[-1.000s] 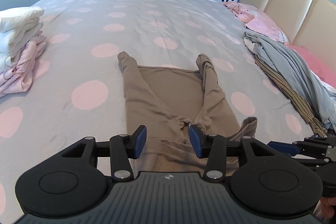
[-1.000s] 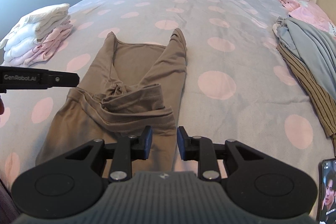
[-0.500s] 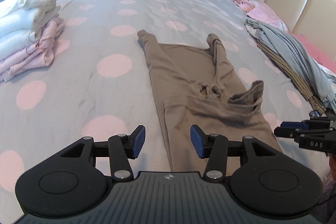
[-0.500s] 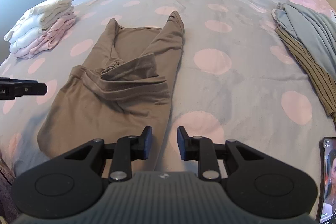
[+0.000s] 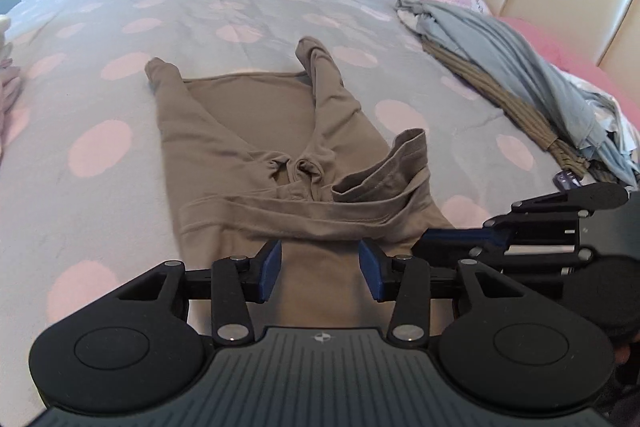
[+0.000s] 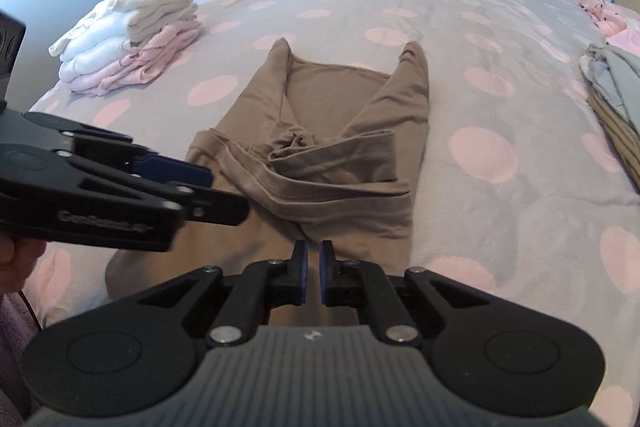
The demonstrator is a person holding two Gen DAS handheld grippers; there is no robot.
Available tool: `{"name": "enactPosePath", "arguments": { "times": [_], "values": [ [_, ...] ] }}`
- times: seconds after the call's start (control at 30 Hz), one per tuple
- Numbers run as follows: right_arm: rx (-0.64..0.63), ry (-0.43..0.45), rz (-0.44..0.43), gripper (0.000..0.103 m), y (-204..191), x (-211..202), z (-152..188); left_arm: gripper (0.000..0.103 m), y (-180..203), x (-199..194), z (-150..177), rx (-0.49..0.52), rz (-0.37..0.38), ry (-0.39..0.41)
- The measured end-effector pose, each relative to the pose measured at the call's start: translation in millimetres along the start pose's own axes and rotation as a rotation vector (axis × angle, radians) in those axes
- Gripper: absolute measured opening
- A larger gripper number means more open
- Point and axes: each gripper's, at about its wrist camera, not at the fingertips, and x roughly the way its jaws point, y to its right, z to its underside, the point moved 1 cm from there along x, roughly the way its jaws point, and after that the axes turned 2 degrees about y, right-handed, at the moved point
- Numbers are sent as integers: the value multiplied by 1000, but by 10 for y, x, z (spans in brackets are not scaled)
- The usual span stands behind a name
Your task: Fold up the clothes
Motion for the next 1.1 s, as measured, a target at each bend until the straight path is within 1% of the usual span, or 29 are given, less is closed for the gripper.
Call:
{"name": "enactPosePath", "arguments": {
  "times": [0.17, 0.23, 0.37, 0.43, 0.6, 0.63, 0.7, 0.8, 0.87, 0.93, 1.1],
  "values": [
    [52, -23, 19, 7, 107, 239, -47, 40, -76, 226, -107, -67, -38, -25],
    [68, -12, 26, 7, 135, 294, -106, 40, -63, 275, -155, -76, -54, -18],
    [108, 17, 48, 7, 215, 391, -240, 40, -43, 320, -293, -84, -84, 35],
    [132, 33, 63, 5, 272, 426, -303, 40, -66, 332, -364, -95, -97, 62],
    [199, 67, 128, 5, 519, 418, -382, 40, -275, 353, -420, -149, -154, 86],
    [219, 70, 146, 10, 580, 404, -386, 40, -348, 340, -417, -172, -168, 88],
    [254, 78, 180, 12, 691, 361, -391, 40, -470, 272, -415, -224, -172, 102],
    [285, 81, 171, 12, 763, 271, -347, 40, -608, 147, -405, -282, -160, 122],
    [304, 83, 161, 15, 806, 211, -315, 41, -628, 69, -369, -272, -151, 129],
    [286, 76, 140, 20, 756, 149, -265, 42, -644, -8, -332, -260, -144, 137],
    [215, 41, 62, 24, 528, 20, -98, 42, -629, -162, -149, -221, -114, 116]
  ]
}}
